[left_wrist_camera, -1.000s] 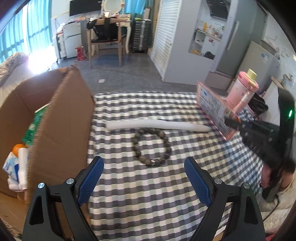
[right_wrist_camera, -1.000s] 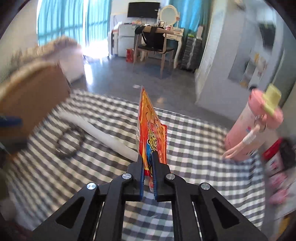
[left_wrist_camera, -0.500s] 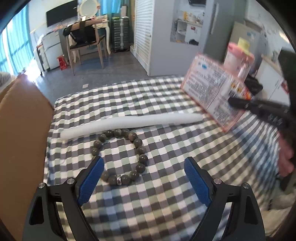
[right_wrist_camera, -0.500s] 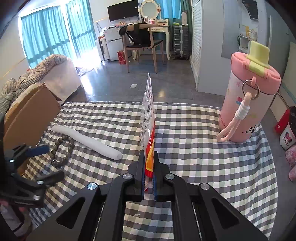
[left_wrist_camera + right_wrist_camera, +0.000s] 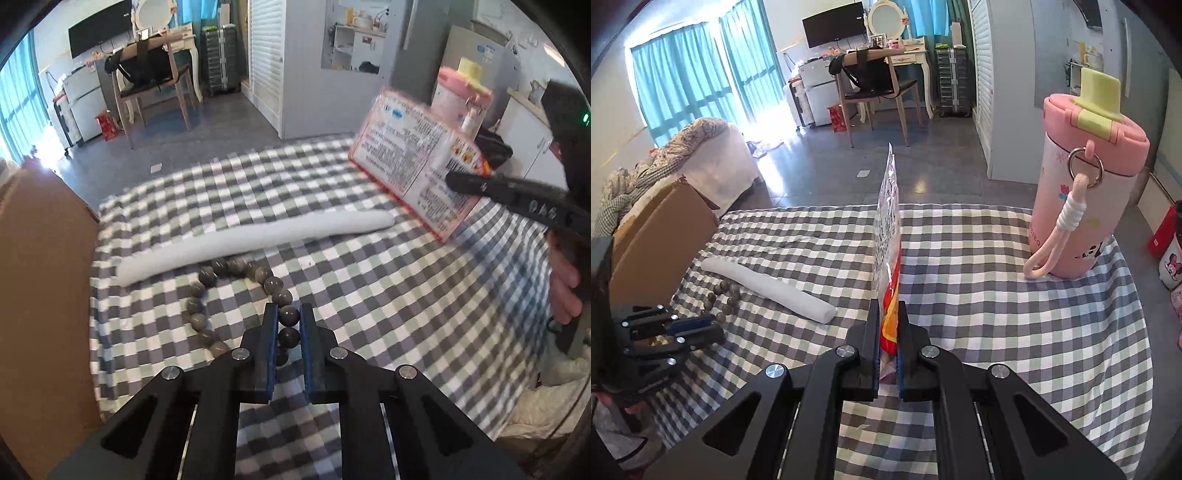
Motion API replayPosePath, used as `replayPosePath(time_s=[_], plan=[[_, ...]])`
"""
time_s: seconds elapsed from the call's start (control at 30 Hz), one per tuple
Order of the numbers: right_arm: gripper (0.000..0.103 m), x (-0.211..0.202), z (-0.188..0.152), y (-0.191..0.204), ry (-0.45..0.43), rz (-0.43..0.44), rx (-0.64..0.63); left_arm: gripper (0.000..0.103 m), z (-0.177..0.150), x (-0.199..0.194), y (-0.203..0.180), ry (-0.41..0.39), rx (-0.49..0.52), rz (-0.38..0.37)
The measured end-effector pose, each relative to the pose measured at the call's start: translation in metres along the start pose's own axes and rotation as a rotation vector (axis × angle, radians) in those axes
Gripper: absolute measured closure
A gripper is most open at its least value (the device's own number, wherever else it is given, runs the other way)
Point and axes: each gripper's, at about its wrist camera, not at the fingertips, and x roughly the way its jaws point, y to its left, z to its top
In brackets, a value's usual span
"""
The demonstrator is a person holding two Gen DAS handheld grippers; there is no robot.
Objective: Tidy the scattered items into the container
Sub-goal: 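Grasp the dark bead bracelet with the left gripper while the right holds the packet, then carry the bracelet and heat-pad packet into the cardboard box and release both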
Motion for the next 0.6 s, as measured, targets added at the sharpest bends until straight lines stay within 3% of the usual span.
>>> replayPosePath(time_s=[0.27,0.6], plan=[[0.097,-0.035,0.009,0.015,-0.075,0.019,-0.03,0.092,0.012,-0.059,0.008,-0.126,-0.084,-0.031],[0.1,-0.065,0.01,0.064,-0.125,0.078,-0.129,0.092,0.023,-0.114,0.016,-0.251,-0.088,-0.011]])
